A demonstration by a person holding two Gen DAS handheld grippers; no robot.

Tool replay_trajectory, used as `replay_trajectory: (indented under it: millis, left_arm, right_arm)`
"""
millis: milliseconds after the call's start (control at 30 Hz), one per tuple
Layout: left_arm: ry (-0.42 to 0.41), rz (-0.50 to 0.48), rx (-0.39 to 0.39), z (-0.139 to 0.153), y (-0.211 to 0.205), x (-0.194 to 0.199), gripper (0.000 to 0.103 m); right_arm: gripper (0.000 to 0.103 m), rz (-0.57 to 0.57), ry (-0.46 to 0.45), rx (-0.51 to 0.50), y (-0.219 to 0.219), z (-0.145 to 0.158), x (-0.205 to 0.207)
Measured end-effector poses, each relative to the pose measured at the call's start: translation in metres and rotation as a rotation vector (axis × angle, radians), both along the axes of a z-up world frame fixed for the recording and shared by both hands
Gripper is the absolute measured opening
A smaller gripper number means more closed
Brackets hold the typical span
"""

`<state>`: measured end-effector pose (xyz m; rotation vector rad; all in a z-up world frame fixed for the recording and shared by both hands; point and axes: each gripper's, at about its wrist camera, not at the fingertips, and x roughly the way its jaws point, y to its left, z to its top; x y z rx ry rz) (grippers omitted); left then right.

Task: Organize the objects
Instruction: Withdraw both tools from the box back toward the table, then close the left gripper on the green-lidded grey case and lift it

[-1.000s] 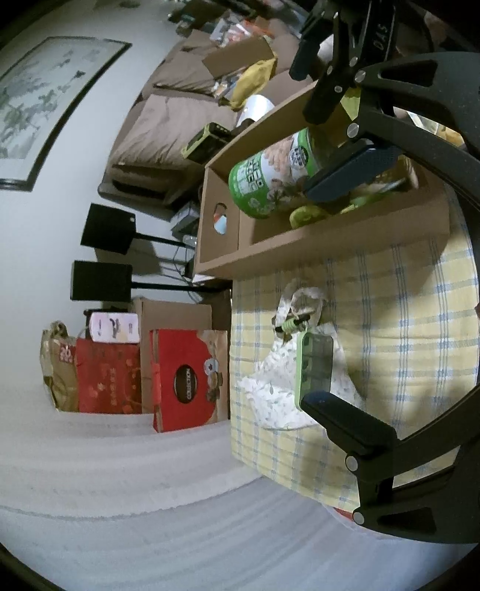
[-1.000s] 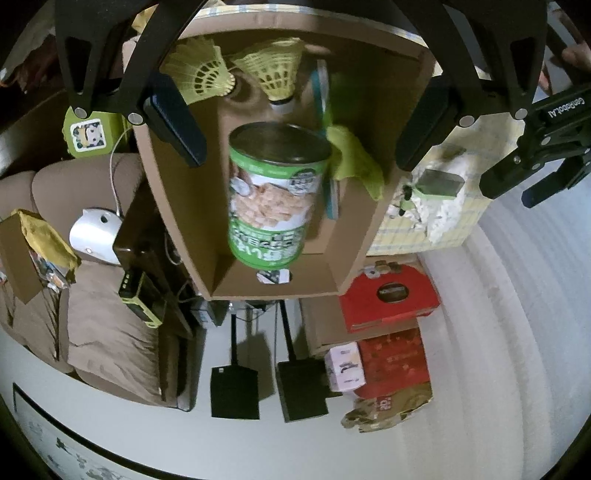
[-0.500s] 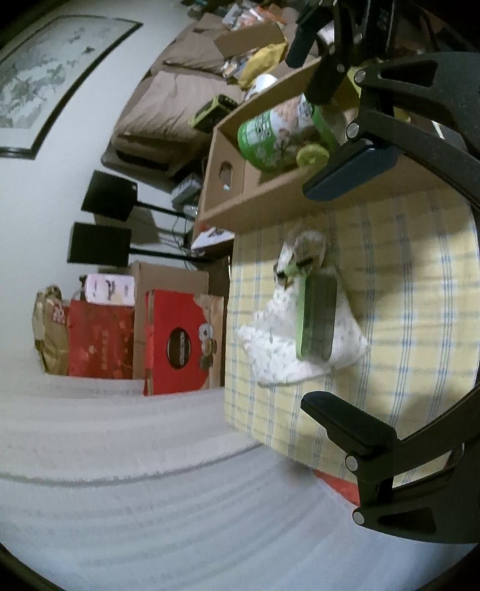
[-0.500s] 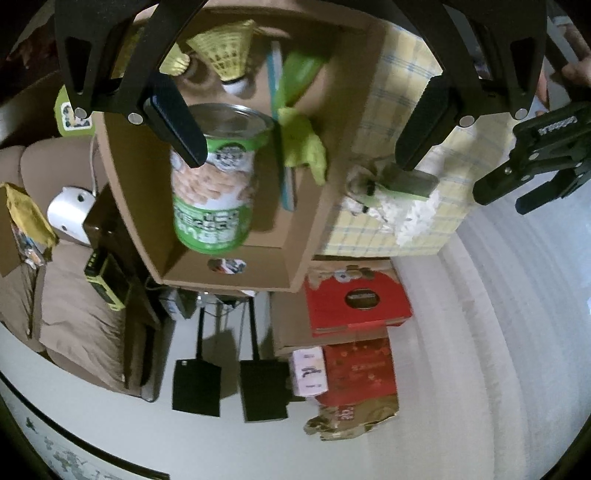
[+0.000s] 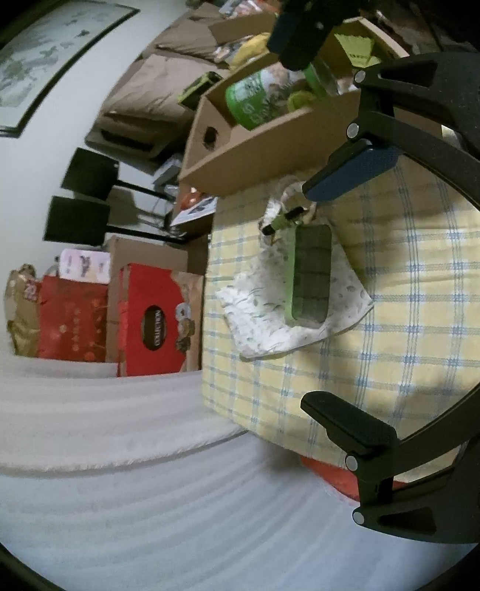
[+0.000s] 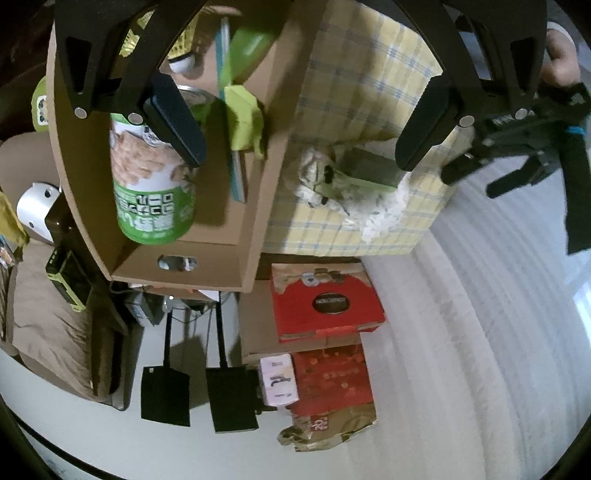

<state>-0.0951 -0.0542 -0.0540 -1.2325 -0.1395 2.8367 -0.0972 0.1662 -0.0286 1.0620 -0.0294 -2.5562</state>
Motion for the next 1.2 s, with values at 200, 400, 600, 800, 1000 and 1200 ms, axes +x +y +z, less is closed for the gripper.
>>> replay_trajectory:
  millis: [200, 400, 600, 800, 1000, 1200]
  left_arm:
    - [-0.055, -0.046, 0.027, -0.027, 0.013, -0.024, 0.103]
    - [-0.096, -0.071, 0.000, -0.052, 0.025, -0.048, 0.103]
    - [-0.141, -0.091, 0.018, -0.072, 0.030, -0.062, 0.103]
    - [-0.162, -0.101, 0.022, -0.082, 0.037, -0.069, 0.103]
    - [-0.172, -0.094, -0.028, -0.088, 0.045, -0.076, 0.103]
    - [-0.214, -0.069, -0.088, -0.099, 0.047, -0.086, 0.103]
  right_arm:
    - [0.103, 0.005, 0.002, -0.016, 0.000, 0.004, -0.004]
    - [0.103, 0.006, 0.003, -0.024, 0.003, 0.009, -0.009]
    - [0.103, 0.007, -0.001, -0.026, 0.003, 0.009, -0.010]
    - [0.103, 0.009, -0.016, -0.029, 0.003, 0.006, -0.013]
    - [0.103, 0.009, -0.027, -0.033, 0.004, 0.002, -0.013]
    - [0.103, 0.005, -0.033, -0.037, 0.005, 0.000, -0.012]
